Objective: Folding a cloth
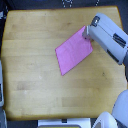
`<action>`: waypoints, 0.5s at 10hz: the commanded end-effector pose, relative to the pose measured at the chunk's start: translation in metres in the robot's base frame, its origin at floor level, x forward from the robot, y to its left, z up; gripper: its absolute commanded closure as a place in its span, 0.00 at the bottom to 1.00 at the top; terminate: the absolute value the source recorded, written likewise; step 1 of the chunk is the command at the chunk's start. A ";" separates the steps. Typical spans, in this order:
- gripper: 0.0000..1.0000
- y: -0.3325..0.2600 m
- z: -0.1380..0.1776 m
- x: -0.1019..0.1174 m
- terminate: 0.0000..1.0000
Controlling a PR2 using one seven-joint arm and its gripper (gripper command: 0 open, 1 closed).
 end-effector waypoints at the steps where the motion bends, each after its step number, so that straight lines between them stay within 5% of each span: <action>1: 1.00 -0.001 0.001 0.008 0.00; 5: 1.00 -0.002 0.004 0.011 0.00</action>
